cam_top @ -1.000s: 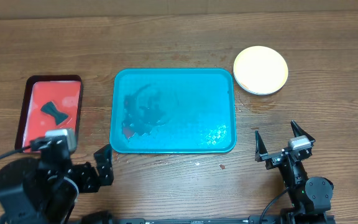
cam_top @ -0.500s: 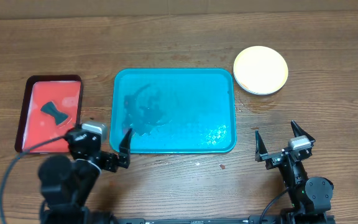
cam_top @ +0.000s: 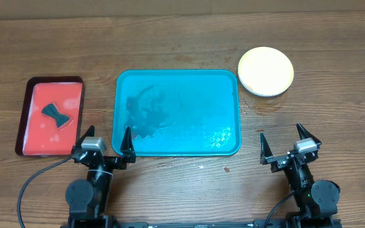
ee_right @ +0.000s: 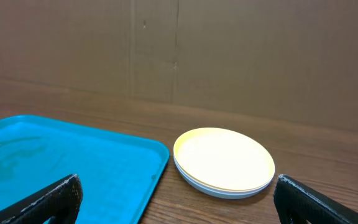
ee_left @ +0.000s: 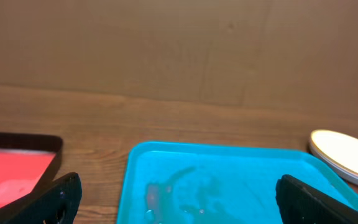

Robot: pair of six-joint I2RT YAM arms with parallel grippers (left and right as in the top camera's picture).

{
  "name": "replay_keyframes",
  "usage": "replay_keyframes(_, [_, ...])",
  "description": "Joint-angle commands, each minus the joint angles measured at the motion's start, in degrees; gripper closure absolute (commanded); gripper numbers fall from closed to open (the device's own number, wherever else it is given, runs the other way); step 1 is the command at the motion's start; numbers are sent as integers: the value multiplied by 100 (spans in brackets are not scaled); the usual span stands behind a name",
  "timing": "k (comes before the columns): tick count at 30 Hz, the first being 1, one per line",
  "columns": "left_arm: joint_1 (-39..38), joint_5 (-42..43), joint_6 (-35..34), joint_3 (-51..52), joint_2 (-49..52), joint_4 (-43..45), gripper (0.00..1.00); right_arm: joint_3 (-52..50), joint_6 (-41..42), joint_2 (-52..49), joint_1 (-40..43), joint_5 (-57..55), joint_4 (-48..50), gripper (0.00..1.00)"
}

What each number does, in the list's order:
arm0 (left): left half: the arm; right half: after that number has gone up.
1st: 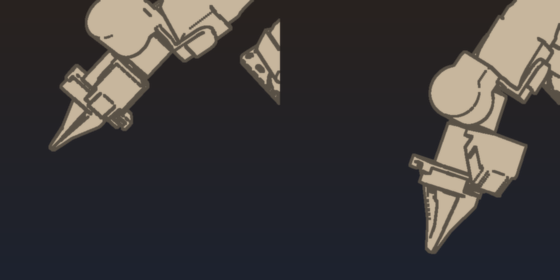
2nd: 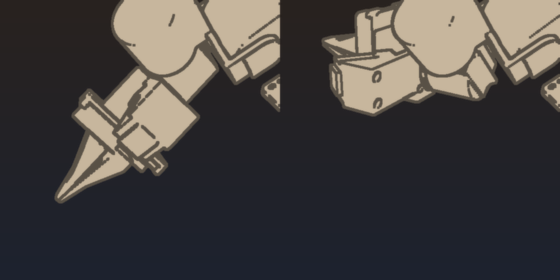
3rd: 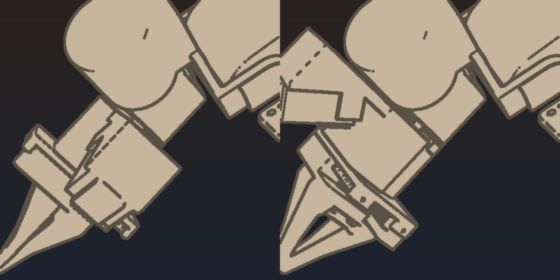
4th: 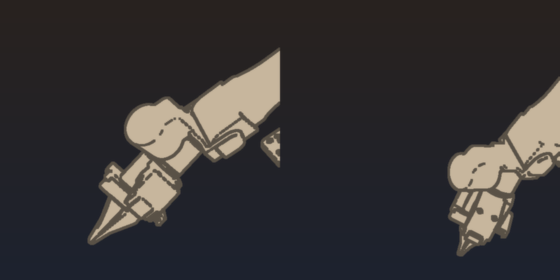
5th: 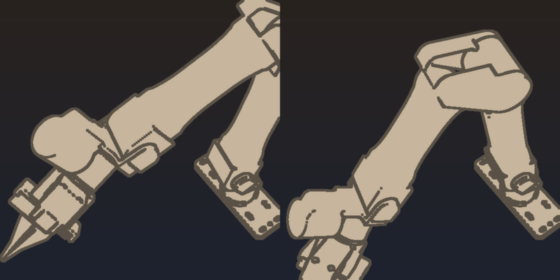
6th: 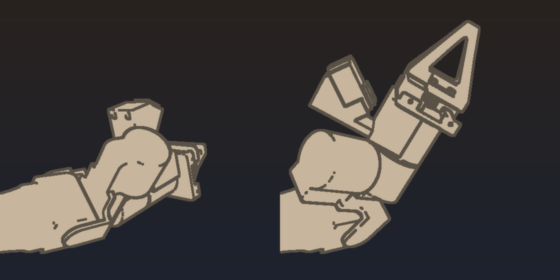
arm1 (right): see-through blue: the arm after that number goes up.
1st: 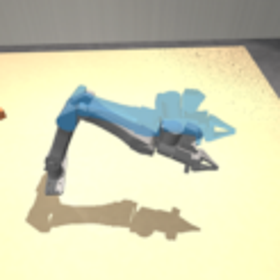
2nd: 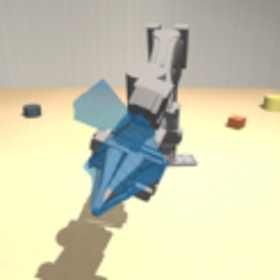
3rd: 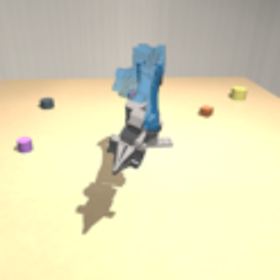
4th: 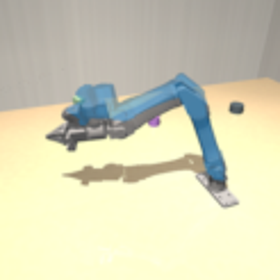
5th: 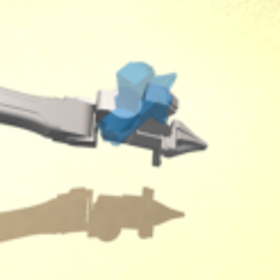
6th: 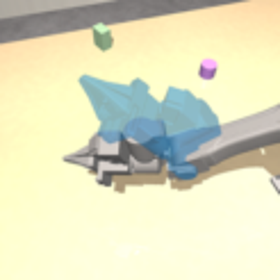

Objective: Clean dirty plates on tray and stack at the side

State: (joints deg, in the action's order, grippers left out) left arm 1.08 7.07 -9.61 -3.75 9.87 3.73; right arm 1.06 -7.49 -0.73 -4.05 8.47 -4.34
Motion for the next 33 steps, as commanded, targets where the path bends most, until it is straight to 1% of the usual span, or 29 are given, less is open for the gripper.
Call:
replay_keyframes(1, [-52,-463,-280,293,-367,120,0,-61,15,57,44,-83,17,0])
replay_keyframes(8, [-79,-476,-262,350,-981,-457,0,-61,15,57,44,-83,20,0])
replay_keyframes(12, [-79,-570,-238,350,-968,-828,0,-61,15,57,44,-83,17,0])
replay_keyframes(20, [-229,-581,330,350,-968,-820,0,-61,15,57,44,-83,17,0])
replay_keyframes(33, [-260,-579,341,350,-962,-817,0,-61,15,57,44,-83,20,0])
